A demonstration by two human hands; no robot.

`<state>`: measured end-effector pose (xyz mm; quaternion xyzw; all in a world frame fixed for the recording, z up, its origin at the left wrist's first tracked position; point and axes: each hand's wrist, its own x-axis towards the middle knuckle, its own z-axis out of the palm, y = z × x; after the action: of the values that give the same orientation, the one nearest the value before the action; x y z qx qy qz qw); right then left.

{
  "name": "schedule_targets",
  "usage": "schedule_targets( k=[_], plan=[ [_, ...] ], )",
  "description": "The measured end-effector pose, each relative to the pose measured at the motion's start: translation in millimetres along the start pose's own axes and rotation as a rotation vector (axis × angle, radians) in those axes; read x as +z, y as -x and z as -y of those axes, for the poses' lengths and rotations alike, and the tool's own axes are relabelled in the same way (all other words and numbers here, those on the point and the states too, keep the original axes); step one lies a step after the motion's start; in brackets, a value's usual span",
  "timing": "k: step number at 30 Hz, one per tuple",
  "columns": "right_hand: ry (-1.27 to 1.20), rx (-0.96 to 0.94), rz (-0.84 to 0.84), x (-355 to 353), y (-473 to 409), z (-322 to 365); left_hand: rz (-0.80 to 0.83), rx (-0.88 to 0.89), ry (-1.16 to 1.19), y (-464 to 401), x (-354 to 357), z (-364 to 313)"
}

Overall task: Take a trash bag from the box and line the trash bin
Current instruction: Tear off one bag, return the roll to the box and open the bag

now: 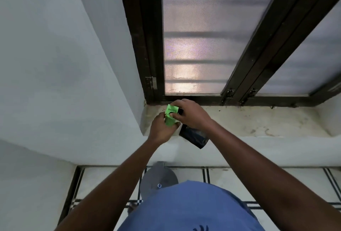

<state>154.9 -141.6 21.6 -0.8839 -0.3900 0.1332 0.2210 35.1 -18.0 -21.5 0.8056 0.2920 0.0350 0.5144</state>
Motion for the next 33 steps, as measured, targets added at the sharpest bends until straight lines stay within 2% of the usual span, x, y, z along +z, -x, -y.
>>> schedule_targets(
  k=[4,9,20,30,33],
  plan=[
    [0.1,-0.015,0.033,-9,-6,3,-0.141,0.078,-0.101,4,8,1],
    [0.082,0.0,0.126,-19,-14,2,-0.211,0.091,-0.18,10,16,7],
    [0.133,-0.025,0.323,-42,-43,1,-0.212,0.051,-0.126,11,22,9],
    [0.211,0.002,0.384,-38,-57,12,-0.199,0.12,-0.172,8,20,9],
    [0.189,-0.012,0.363,-38,-59,16,-0.197,0.131,-0.106,8,17,2]
  ],
)
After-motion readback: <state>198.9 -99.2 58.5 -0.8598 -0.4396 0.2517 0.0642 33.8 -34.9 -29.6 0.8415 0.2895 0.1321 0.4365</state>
